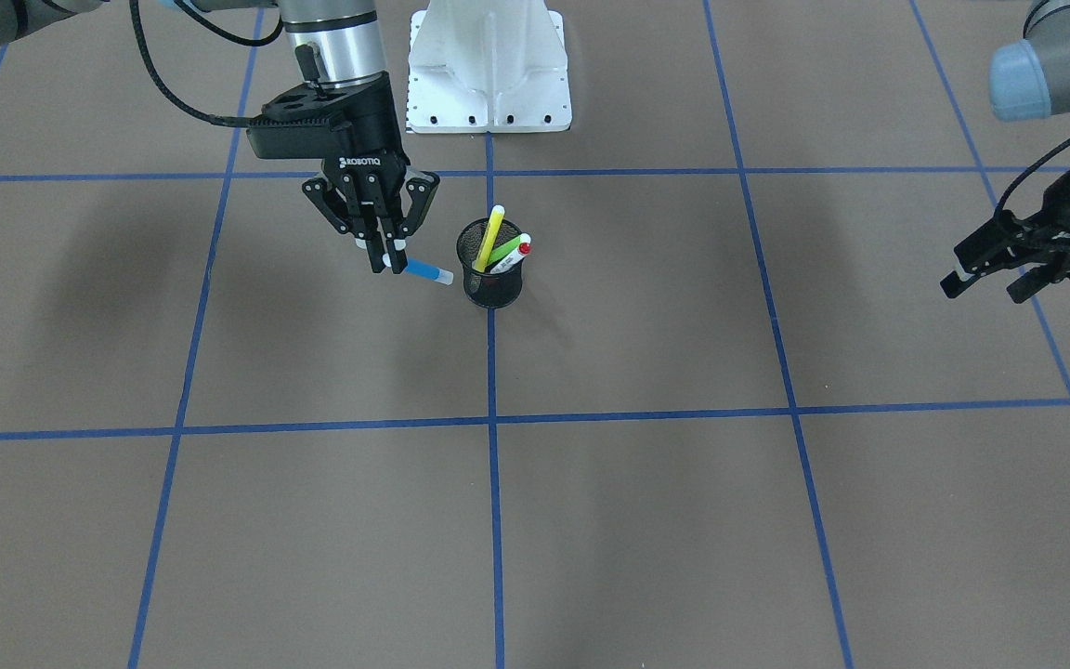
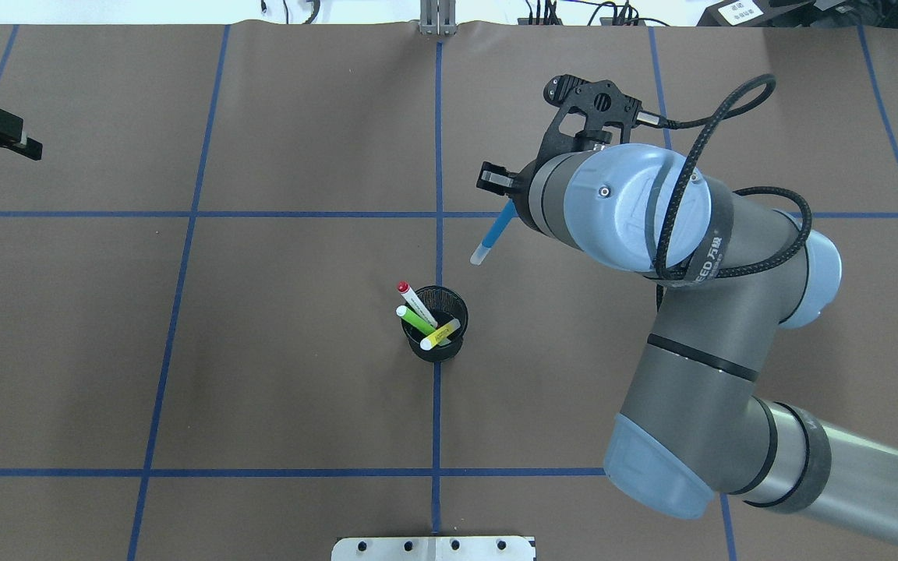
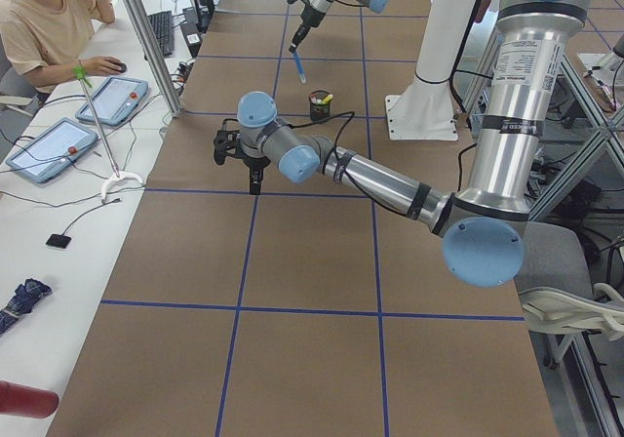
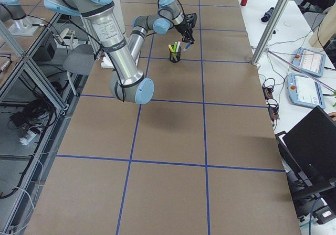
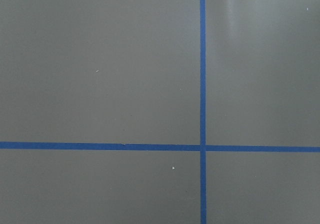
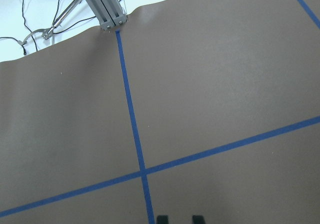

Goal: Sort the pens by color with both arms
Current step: 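Lift the blue marker out of the cup with the right gripper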

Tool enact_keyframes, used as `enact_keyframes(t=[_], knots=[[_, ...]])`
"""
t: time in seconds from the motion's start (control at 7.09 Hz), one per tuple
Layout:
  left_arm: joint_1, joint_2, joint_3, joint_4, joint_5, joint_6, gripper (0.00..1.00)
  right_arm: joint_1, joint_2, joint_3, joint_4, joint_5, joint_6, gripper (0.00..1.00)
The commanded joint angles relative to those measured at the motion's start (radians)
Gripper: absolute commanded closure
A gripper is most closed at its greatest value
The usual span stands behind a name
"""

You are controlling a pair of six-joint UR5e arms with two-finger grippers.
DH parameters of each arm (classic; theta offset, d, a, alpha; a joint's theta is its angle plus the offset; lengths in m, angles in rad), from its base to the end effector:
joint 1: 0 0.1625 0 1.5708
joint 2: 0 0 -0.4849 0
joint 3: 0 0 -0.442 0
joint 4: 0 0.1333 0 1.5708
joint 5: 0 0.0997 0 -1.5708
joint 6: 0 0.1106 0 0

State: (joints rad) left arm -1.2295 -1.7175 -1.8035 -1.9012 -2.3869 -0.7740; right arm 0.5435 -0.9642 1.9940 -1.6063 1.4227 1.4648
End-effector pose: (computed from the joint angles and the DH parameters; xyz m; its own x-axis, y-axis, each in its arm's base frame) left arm 0.1533 -0.5891 0.4710 0.5255 -0.0157 -0.8507 0.1586 0.9841 0.0798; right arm -0.4791 -0.4643 0.1581 0.5292 0.1975 0.8252 -0.5645 0.8080 0.1687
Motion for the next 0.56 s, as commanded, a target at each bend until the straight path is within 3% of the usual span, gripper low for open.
enact_keyframes(t=[0.0,0.42], knots=[[0.001,-0.001,-0.002,-0.001,0.000,-0.002,0.00,0.013,0.005,-0.010,0.020,-0.129,-0.058,1.00],[0.001,-0.001,0.006,-0.001,-0.002,-0.001,0.00,0.012,0.016,-0.137,0.190,-0.347,-0.174,1.00]])
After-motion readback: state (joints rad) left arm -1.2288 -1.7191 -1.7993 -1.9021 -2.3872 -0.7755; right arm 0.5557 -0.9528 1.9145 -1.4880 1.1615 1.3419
